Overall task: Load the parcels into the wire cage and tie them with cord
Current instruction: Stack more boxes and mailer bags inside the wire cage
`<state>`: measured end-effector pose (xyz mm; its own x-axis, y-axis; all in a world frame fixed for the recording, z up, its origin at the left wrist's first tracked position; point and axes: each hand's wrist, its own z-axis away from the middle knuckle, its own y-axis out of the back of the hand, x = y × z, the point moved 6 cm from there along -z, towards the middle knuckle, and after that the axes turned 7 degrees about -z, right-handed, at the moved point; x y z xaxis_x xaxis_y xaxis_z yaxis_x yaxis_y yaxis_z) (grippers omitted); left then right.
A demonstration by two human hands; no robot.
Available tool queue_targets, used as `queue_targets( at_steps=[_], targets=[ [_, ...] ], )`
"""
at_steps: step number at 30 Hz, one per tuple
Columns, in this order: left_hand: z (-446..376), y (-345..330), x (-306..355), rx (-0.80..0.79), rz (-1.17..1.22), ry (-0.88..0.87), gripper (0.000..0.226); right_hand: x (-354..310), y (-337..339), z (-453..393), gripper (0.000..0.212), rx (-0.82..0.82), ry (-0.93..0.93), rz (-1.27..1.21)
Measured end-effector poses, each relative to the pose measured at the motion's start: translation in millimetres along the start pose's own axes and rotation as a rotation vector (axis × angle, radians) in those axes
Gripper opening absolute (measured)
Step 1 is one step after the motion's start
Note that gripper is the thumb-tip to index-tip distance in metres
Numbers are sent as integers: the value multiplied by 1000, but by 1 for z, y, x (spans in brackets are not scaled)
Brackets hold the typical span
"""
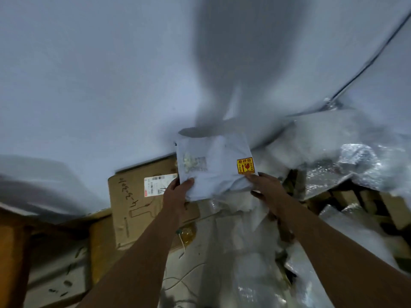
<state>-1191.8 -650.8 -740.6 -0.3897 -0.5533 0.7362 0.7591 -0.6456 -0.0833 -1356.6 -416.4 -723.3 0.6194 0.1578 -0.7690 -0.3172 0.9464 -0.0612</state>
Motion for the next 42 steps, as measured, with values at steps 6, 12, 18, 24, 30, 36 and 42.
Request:
queue_targets(
  at_steps=[6,12,18,24,30,36,42],
  targets=[
    [76,-207,-1,-365,-220,-104,36,-43,221,90,34,185,99,-81],
    [250,-423,-90,-710,-385,-165,37,-15,467,279,5,444,195,-214],
    [467,-559,-261,-934,-531,-79,29,100,677,500,26,634,145,-324],
    [578,-581,-473,-1034,-934,120,62,275,777,637,12,706,-34,-476],
    [564,-560,-592,-843,-1247,196,33,433,789,619,42,673,-252,-484],
    [466,-556,-647,-679,-1532,50,40,516,764,509,28,694,-297,-521],
    [387,-569,-693,-661,-1508,-108,50,538,743,389,28,790,-188,-546]
  ],
)
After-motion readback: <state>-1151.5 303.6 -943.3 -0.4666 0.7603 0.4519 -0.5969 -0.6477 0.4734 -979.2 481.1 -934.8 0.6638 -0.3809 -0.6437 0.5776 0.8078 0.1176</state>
